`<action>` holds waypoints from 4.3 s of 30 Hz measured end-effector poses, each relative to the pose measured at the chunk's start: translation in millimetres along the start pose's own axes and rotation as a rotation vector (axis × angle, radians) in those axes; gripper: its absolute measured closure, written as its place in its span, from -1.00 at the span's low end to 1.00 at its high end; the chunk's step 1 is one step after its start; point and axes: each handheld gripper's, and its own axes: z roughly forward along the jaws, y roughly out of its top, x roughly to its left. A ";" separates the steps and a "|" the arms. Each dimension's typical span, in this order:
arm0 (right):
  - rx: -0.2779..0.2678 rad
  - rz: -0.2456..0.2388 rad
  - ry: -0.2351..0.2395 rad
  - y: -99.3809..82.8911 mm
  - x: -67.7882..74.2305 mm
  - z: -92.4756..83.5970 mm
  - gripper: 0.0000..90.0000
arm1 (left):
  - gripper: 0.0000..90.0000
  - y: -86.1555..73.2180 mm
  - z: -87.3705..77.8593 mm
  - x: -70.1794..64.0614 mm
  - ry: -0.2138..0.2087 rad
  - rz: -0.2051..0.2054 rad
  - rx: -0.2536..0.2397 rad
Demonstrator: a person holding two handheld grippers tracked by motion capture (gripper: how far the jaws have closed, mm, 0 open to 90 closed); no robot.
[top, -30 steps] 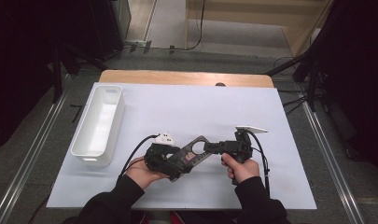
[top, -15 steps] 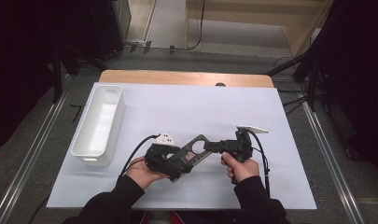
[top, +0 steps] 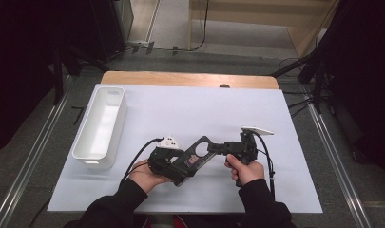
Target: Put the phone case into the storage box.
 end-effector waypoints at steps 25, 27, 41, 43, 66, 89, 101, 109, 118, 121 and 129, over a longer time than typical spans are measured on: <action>0.003 -0.027 0.025 1.4 10.5 -1.6 0.72 | -0.75 -0.5 -2.1 -0.4 0.010 0.024 -0.029; 0.000 -0.034 0.023 1.6 11.9 -1.9 0.72 | -0.75 -0.4 -2.7 -0.5 0.011 0.025 -0.037; 0.003 -0.053 0.028 1.1 18.3 -2.7 0.72 | -0.75 0.5 -6.7 -0.9 0.017 0.053 -0.040; 0.004 -0.052 0.029 1.1 19.3 -2.7 0.72 | -0.76 0.3 -7.1 -1.1 0.010 0.056 -0.049; 0.001 -0.111 0.010 0.7 27.1 -7.4 0.73 | -0.95 2.0 -24.9 4.3 -0.082 0.059 -0.126; 0.043 -0.327 -0.049 1.3 48.7 -10.6 0.73 | -0.94 4.6 -46.6 11.5 -0.136 0.028 -0.183; 0.072 -0.451 -0.070 -1.8 55.7 -9.6 0.73 | -0.82 7.2 -55.4 12.9 -0.122 0.030 -0.209; 0.093 -0.523 -0.051 -0.8 59.9 -11.4 0.73 | -0.71 9.1 -59.2 14.9 -0.132 0.029 -0.197; 0.135 -0.602 -0.042 -2.6 61.5 -7.5 0.73 | -0.71 10.1 -62.8 16.7 -0.129 0.034 -0.192; 0.133 -0.634 -0.039 -3.8 62.3 -6.8 0.73 | -0.71 10.4 -63.8 17.4 -0.128 0.032 -0.194; 0.145 -0.685 -0.042 -3.5 63.5 -4.8 0.73 | -0.66 12.4 -66.1 17.4 -0.104 0.032 -0.180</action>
